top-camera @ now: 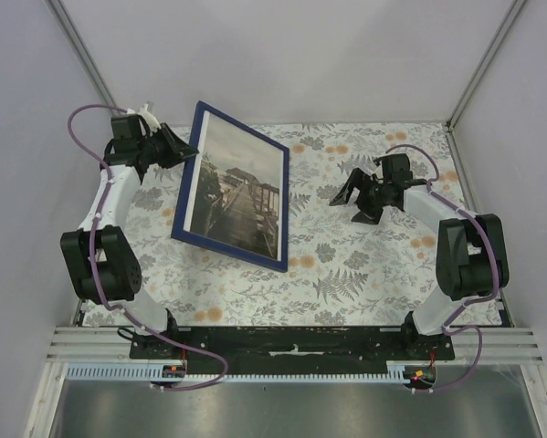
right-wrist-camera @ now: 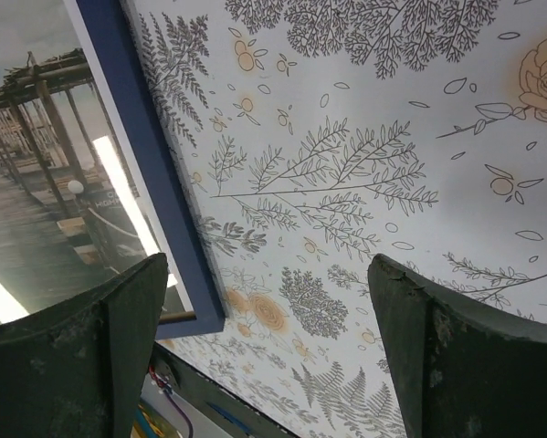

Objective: Put the photo into the frame
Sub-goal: Place the photo frame at the center of the board.

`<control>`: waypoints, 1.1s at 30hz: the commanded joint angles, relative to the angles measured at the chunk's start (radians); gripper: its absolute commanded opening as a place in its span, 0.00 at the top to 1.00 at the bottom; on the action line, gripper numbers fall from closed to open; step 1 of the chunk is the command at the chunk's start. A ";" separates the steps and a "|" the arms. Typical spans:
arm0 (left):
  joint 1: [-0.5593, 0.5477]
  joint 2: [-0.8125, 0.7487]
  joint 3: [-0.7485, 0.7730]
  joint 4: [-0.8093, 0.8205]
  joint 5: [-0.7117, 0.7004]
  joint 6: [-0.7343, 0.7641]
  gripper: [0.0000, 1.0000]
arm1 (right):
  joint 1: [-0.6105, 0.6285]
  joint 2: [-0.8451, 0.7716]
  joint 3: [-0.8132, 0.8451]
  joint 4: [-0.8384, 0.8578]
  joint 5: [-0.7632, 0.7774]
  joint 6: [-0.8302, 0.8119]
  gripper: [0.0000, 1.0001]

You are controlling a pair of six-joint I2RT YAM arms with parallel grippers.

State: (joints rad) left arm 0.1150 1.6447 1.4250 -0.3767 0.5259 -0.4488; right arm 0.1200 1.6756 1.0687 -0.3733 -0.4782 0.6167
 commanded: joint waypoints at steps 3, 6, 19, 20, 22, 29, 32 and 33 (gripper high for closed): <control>-0.017 0.043 -0.187 0.172 0.095 -0.046 0.98 | 0.007 -0.010 -0.064 0.146 -0.019 -0.003 0.03; -0.017 0.063 -0.257 0.263 0.124 -0.094 0.98 | 0.009 -0.010 -0.093 0.189 -0.025 0.008 0.02; -0.032 0.185 -0.531 0.777 0.226 -0.340 0.98 | 0.012 0.006 -0.153 0.306 -0.059 0.018 0.02; -0.034 0.205 -0.540 0.817 0.241 -0.358 0.98 | 0.010 0.006 -0.159 0.316 -0.062 0.018 0.02; -0.038 0.243 -0.554 0.889 0.266 -0.387 0.98 | 0.010 0.001 -0.170 0.330 -0.057 0.018 0.02; -0.063 0.371 -0.560 1.048 0.313 -0.459 0.98 | 0.009 0.001 -0.179 0.341 -0.034 0.005 0.02; -0.075 0.391 -0.571 1.079 0.306 -0.473 0.98 | 0.009 0.003 -0.179 0.338 -0.030 -0.002 0.02; -0.078 0.397 -0.574 1.091 0.303 -0.482 0.98 | 0.010 0.001 -0.181 0.338 -0.030 -0.003 0.02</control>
State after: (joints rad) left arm 0.0673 2.0113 0.8753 0.6498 0.8486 -0.9241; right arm 0.1272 1.6791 0.8906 -0.0719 -0.5186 0.6350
